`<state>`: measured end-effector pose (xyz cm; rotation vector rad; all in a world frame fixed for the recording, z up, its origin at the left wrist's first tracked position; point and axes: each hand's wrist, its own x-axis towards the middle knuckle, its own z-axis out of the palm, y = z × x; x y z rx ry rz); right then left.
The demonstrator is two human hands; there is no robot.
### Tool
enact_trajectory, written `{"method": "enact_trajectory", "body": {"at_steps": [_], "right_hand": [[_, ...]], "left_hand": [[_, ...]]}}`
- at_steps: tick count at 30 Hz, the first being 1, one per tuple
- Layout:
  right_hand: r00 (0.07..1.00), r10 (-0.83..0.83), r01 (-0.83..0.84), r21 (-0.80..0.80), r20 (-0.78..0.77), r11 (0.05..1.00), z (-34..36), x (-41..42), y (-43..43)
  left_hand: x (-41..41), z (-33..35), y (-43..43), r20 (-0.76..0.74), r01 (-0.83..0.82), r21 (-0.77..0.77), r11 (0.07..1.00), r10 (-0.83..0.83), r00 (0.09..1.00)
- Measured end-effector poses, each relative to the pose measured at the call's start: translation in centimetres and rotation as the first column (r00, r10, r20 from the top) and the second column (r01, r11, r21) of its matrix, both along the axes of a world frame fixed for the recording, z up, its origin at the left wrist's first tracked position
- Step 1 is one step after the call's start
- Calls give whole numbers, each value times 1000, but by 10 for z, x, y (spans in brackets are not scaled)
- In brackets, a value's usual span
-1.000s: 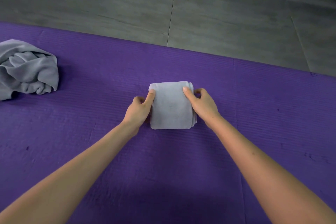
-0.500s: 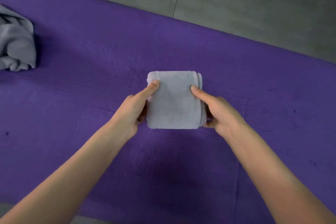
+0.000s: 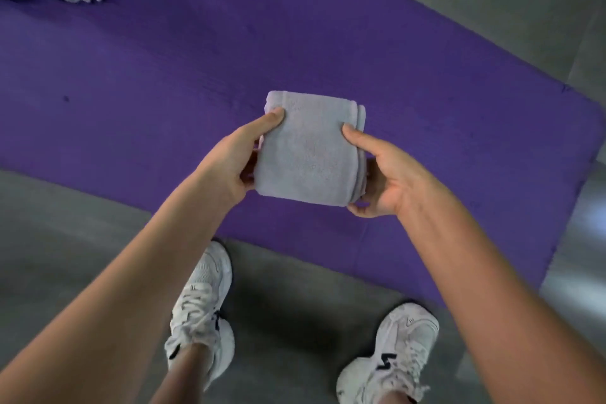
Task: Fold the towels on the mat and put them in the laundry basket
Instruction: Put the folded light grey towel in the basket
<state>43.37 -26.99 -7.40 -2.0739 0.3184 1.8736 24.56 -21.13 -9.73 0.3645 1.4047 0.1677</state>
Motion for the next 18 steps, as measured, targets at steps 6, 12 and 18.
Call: {"method": "enact_trajectory", "body": {"at_steps": [6,12,18], "right_hand": [[999,46,-46,3,-26,999,142,-60,-18],[999,-14,12,51,34,999,323,-114,-8],[977,-78,21,275,198,961,458,-165,10]], "left_hand": [[-60,141,-33,-77,-42,-19,999,40,996],[-104,335,-32,-118,-13,126,992,28,993],[-145,466,-18,-55,-43,320,946,63,996]]}}
